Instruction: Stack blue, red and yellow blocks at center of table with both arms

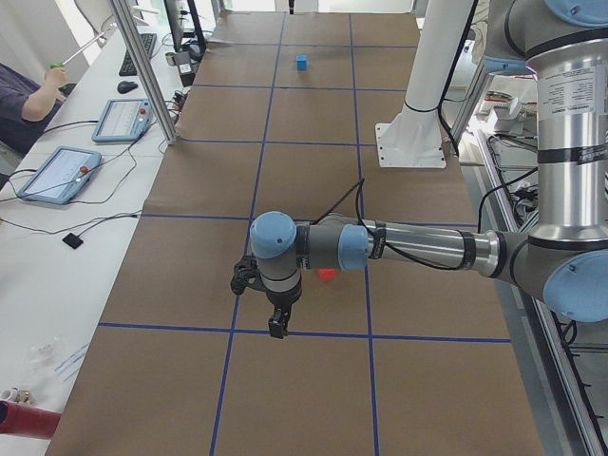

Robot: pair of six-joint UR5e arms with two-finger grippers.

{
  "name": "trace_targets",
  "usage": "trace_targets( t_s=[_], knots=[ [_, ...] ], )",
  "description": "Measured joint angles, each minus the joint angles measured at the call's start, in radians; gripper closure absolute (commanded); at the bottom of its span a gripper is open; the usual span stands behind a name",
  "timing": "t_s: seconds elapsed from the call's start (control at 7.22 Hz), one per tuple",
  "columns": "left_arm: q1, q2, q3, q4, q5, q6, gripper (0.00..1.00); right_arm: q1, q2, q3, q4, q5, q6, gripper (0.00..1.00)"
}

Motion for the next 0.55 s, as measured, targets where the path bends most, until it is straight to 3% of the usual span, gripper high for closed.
trace_targets(
  t_s=[0.55],
  knots=[
    [-0.002, 0.002, 0.003, -0.01, 0.004, 0.011, 0.0, 0.0, 0.0, 0.012, 0.002, -0.01, -0.009, 0.0]
  ],
)
